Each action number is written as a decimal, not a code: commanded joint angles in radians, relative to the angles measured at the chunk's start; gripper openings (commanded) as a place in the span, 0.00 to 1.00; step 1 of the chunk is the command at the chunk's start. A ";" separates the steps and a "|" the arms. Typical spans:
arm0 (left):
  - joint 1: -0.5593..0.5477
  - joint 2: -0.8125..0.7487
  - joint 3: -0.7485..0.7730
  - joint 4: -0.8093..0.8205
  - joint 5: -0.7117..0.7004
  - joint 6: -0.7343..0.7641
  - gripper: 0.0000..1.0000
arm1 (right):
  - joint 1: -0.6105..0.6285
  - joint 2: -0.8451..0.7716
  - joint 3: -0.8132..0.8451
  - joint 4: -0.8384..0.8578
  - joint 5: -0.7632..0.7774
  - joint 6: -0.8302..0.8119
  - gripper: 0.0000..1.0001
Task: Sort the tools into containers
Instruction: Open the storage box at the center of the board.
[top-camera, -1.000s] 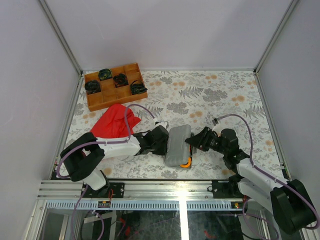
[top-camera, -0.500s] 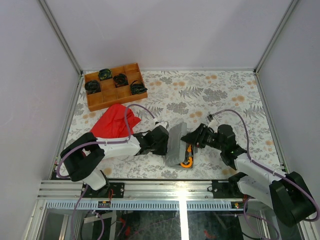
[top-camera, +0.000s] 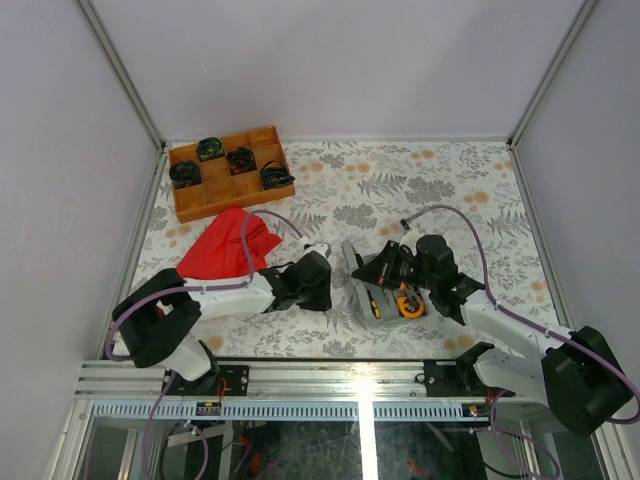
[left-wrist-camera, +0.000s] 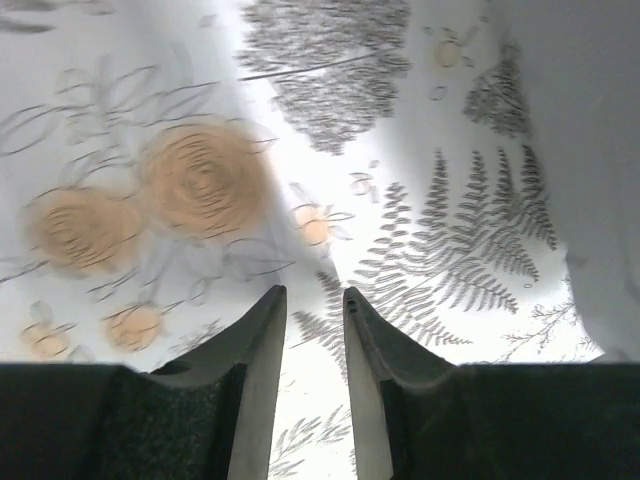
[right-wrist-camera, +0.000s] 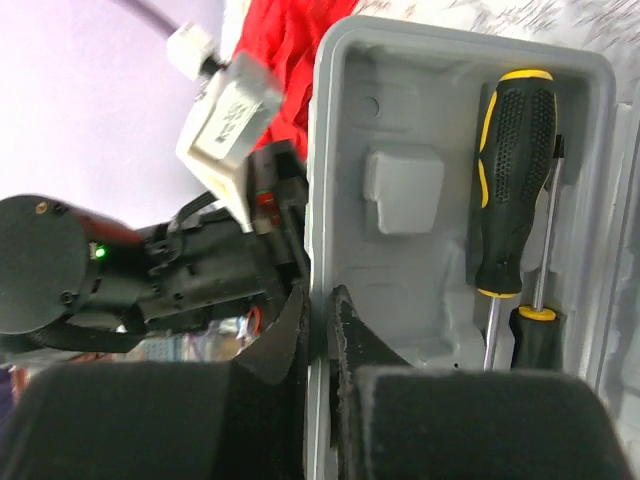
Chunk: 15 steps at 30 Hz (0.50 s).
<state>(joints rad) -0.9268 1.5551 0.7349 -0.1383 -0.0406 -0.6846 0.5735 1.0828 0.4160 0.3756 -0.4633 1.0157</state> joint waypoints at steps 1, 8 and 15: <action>0.054 -0.111 -0.076 -0.001 -0.031 -0.034 0.31 | 0.000 0.017 0.134 -0.138 0.125 -0.138 0.00; 0.110 -0.311 -0.165 -0.100 -0.127 -0.082 0.45 | 0.053 0.091 0.225 -0.265 0.202 -0.200 0.01; 0.149 -0.405 -0.177 -0.152 -0.149 -0.084 0.49 | 0.130 0.240 0.243 -0.162 0.187 -0.164 0.11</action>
<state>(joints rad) -0.7952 1.1740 0.5694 -0.2497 -0.1429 -0.7544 0.6632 1.2442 0.6258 0.1337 -0.2863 0.8555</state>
